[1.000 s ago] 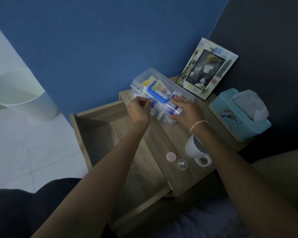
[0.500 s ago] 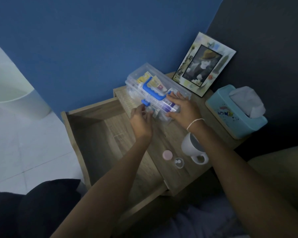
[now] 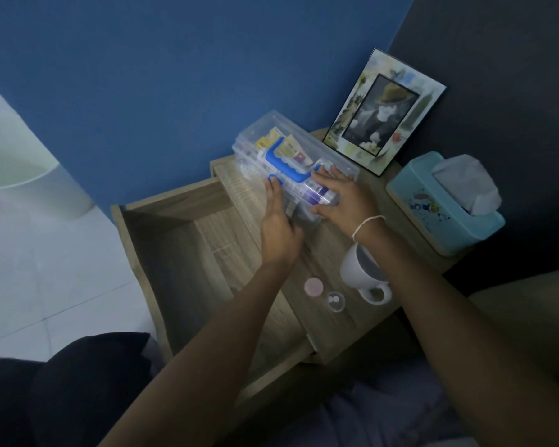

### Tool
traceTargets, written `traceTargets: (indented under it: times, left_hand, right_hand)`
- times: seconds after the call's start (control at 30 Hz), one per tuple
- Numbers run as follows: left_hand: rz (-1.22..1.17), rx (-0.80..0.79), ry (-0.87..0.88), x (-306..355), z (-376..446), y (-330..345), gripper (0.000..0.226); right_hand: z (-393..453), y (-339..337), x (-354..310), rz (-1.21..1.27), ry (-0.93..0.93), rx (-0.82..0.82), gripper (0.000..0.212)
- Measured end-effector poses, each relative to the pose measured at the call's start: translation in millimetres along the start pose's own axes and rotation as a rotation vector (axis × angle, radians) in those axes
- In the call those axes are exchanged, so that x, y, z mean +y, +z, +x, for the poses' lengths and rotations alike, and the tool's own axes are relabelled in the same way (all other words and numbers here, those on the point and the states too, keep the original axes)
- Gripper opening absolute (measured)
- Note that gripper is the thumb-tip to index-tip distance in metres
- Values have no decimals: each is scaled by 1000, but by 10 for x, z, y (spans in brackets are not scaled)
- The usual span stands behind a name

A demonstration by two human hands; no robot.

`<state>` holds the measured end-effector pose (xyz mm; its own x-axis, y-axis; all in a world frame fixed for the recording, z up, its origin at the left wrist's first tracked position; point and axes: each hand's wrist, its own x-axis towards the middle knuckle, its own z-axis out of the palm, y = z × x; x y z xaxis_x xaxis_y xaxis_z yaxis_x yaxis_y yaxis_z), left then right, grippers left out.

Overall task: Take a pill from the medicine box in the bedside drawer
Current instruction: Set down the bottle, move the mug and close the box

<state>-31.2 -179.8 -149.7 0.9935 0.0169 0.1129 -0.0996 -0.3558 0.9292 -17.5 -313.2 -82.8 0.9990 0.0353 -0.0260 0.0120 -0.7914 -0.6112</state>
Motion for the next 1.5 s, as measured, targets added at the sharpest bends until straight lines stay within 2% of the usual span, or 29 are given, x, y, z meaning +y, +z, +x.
traceTargets:
  times: [0.2, 0.3, 0.4, 0.47, 0.53, 0.6, 0.67, 0.9, 1.03, 1.17, 1.33, 1.5]
  left_hand:
    - [-6, -145, 17, -27, -29, -51, 87]
    - [-70, -69, -1, 49, 28, -184, 80]
    - [-110, 8, -46, 80, 263, -374, 74]
    - [-73, -46, -108, 74, 414, -463, 72]
    - [-44, -141, -144, 82, 445, -474, 75]
    - [-77, -226, -156, 113, 401, -430, 77]
    - [-166, -265, -175, 131, 345, -379, 77]
    - [-356, -229, -251, 107, 290, -383, 71]
    - [-444, -169, -329, 197, 354, -378, 69]
    - [-486, -140, -385, 205, 376, -502, 60]
    - [-379, -62, -375, 131, 194, -949, 67]
    - [-316, -6, -293, 123, -53, -1489, 51]
  right_hand:
    - [-2, 1, -9, -10, 3, -19, 71]
    - [38, -52, -13, 15, 4, 20, 56]
    - [181, -170, -10, 105, 59, 199, 41]
    - [320, -202, 34, 22, 69, 245, 45]
    - [426, -186, 66, -9, 163, 166, 53]
    - [497, -138, 101, -15, 228, 121, 55]
    - [541, -110, 116, -67, 223, 146, 53]
    - [485, 67, 126, 95, 188, 126, 37]
    - [456, 116, 46, 122, 227, 122, 39]
    - [322, 192, -105, 212, 210, 148, 17]
    - [162, 376, -476, 324, 152, 52, 24]
    - [0, 645, -945, 404, 71, 24, 35]
